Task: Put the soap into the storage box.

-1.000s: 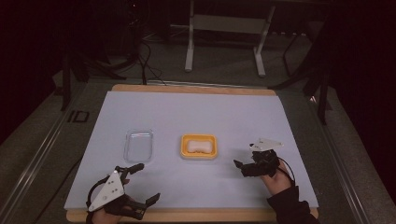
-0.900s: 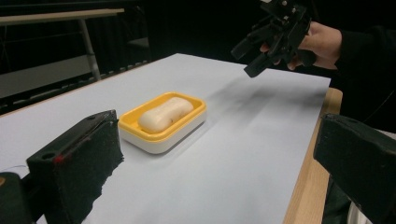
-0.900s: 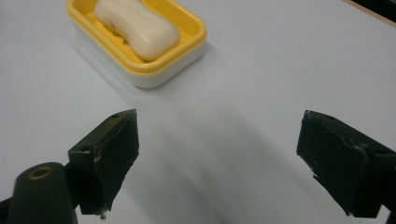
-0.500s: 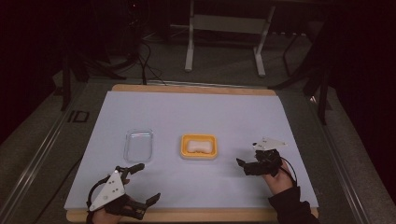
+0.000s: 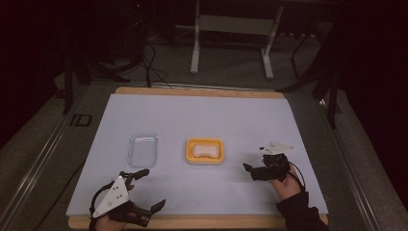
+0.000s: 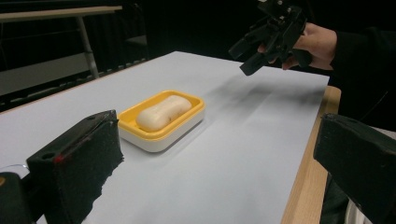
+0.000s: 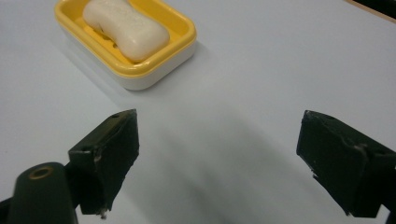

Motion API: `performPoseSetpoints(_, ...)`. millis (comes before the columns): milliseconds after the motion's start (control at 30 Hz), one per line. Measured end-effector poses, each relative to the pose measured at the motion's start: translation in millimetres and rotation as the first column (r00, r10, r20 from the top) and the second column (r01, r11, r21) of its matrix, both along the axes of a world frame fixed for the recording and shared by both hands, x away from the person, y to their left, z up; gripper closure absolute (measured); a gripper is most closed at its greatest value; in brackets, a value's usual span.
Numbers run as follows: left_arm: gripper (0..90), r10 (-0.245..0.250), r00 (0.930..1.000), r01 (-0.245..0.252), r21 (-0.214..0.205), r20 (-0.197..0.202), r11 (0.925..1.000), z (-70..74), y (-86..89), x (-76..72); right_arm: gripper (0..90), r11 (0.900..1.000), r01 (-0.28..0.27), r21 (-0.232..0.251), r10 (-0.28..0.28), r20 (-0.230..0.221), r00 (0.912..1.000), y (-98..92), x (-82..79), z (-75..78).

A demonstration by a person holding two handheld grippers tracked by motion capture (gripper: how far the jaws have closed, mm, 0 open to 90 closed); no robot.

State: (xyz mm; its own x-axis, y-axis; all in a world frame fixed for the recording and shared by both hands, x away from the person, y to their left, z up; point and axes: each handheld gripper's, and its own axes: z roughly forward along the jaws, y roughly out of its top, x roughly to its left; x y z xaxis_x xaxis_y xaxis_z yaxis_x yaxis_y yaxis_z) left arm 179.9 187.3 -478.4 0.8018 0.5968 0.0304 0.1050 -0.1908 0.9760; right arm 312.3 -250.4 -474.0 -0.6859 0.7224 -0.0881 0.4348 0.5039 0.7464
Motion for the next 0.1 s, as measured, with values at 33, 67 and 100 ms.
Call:
performPoseSetpoints(33,1.1,0.0,1.0,0.0,0.002,0.0,1.0,0.0,0.1,0.0,12.9,1.0,-0.004,-0.001,0.004,-0.005,1.0,0.0,0.3,-0.1)
performPoseSetpoints(67,1.1,0.0,1.0,0.0,0.002,0.0,1.0,0.0,0.1,0.0,12.9,1.0,-0.001,-0.003,0.001,-0.002,1.0,0.1,0.1,-0.3)
performPoseSetpoints(100,1.1,0.0,1.0,0.0,0.002,0.0,1.0,0.0,0.1,0.0,12.9,1.0,-0.001,-0.003,0.001,-0.002,1.0,0.1,0.1,-0.3)
